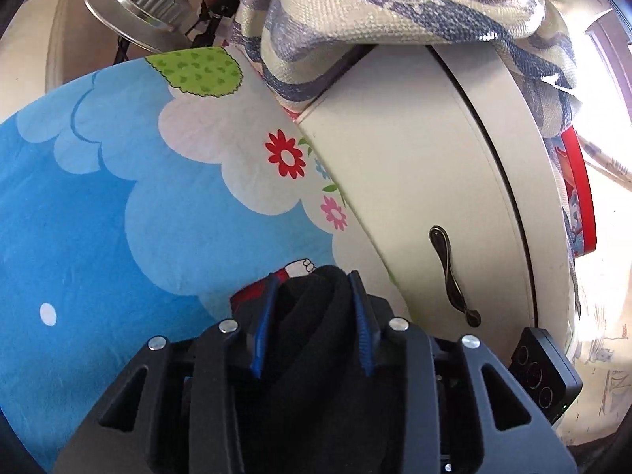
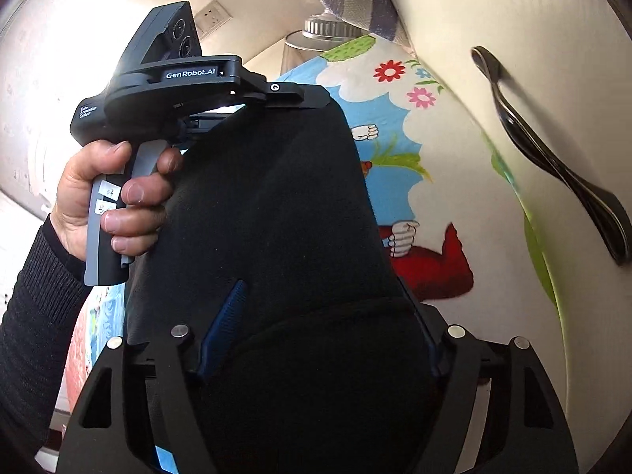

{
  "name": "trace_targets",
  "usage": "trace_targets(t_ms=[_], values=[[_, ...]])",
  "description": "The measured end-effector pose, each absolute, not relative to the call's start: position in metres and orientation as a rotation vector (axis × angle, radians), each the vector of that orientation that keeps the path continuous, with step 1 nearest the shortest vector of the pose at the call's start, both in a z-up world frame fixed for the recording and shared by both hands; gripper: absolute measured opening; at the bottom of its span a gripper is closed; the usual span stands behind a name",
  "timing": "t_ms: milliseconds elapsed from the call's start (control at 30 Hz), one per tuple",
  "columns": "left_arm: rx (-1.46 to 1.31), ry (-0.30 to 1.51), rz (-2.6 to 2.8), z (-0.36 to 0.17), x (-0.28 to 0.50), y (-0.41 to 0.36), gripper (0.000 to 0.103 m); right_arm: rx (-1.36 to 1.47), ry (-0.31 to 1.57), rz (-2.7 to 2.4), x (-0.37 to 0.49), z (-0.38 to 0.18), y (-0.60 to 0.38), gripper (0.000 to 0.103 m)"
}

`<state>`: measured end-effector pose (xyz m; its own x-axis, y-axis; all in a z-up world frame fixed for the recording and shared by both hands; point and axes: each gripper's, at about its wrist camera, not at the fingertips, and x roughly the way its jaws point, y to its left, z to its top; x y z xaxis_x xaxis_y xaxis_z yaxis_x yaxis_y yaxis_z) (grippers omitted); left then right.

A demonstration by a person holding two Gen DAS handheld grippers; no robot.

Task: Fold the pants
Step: 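Press the folded bundle flat with the right tool while the left tool holds its edge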

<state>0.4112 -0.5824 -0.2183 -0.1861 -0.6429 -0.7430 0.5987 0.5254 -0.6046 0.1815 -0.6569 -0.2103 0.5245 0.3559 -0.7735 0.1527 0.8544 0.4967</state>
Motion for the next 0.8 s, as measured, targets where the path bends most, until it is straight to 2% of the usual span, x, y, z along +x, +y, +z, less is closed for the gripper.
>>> trace_targets(t_ms=[167,200,233,300,433,533,567,633,800], values=[[0.055,1.375,-1.119,-0.224,0.397,-0.608,0.034,0.501,1.005,0.076,0.163,-0.199,-0.642,0.071],[0.038,1.366,-1.095,-0.225,0.397,-0.608,0.036,0.502,1.006,0.081,0.164,-0.2,-0.643,0.071],[0.021,1.344,-1.065,-0.223,0.397,-0.607,0.044,0.5,1.009,0.087,0.166,-0.201,-0.646,0.071],[-0.016,1.268,-1.01,-0.211,0.393,-0.598,0.053,0.484,1.017,0.086,0.167,-0.198,-0.646,0.071],[-0.066,1.058,-0.968,-0.167,0.372,-0.565,0.053,0.438,1.023,0.047,0.17,-0.199,-0.643,0.08],[-0.011,0.953,-0.959,-0.145,0.341,-0.545,0.05,0.437,1.023,0.036,0.169,-0.202,-0.645,0.084],[0.006,0.943,-0.962,-0.144,0.332,-0.542,0.046,0.443,1.024,0.036,0.17,-0.203,-0.645,0.085],[0.052,0.943,-0.959,-0.147,0.32,-0.537,0.031,0.441,1.024,0.032,0.171,-0.205,-0.645,0.086],[0.146,0.975,-0.903,-0.168,0.321,-0.541,0.025,0.378,1.015,-0.01,0.175,-0.203,-0.639,0.087]])
